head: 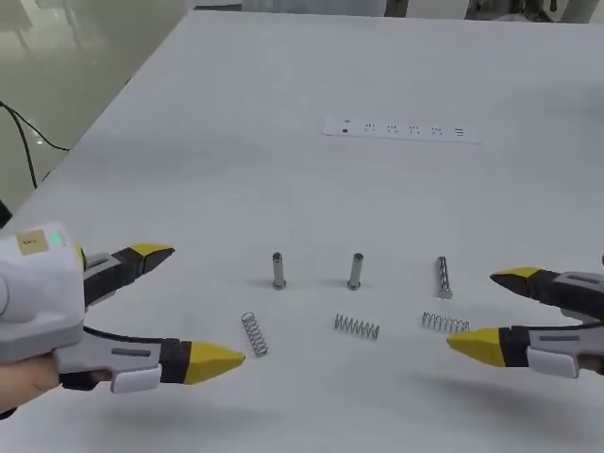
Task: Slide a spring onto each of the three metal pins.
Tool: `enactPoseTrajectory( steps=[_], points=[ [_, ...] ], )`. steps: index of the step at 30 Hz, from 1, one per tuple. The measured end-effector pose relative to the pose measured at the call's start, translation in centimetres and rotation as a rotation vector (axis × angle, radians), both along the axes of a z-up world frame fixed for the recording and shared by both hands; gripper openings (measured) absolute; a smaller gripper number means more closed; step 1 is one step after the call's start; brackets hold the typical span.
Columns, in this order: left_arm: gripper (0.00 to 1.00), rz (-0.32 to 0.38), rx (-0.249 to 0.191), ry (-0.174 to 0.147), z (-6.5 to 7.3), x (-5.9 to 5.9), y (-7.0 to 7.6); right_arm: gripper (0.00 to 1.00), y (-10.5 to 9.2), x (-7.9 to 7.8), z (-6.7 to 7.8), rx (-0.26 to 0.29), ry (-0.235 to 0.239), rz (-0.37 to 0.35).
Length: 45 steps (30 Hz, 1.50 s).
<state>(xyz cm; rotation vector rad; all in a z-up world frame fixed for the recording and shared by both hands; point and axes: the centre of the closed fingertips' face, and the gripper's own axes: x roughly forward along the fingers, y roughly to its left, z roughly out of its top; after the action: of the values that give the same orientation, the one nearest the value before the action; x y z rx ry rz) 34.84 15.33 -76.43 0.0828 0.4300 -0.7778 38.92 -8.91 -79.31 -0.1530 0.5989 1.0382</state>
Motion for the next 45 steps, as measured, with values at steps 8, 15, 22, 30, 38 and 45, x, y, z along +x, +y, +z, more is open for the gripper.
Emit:
enactPoseTrajectory(
  steps=[8, 15, 22, 30, 38, 45],
  points=[
    [0.97, -0.01, 0.0, 0.008, -0.3, -0.2, -0.2, 0.62, 0.5, 1.1, -0.1, -0.003, 0.02, -0.003],
    [0.97, -0.011, -0.004, 0.008, -0.4, -0.2, -0.2, 0.58, 0.7, 2.4, -0.4, -0.016, 0.039, -0.022],
    [0.97, -0.014, -0.004, 0.014, -0.7, -0.4, -0.2, 0.55, 0.9, 3.8, -0.7, -0.032, 0.057, -0.041],
    [0.97, -0.012, -0.002, 0.016, -0.7, -0.4, -0.2, 0.52, 1.0, 5.2, -1.5, -0.048, 0.098, -0.076],
    [0.97, -0.005, -0.001, 0.016, -0.8, -0.2, 0.1, 0.5, 0.7, 6.5, -1.7, -0.044, 0.151, -0.125],
    [0.97, -0.004, -0.001, 0.02, -0.9, -0.2, 0.0, 0.47, 0.3, 7.5, -2.2, -0.062, 0.194, -0.157]
  ],
)
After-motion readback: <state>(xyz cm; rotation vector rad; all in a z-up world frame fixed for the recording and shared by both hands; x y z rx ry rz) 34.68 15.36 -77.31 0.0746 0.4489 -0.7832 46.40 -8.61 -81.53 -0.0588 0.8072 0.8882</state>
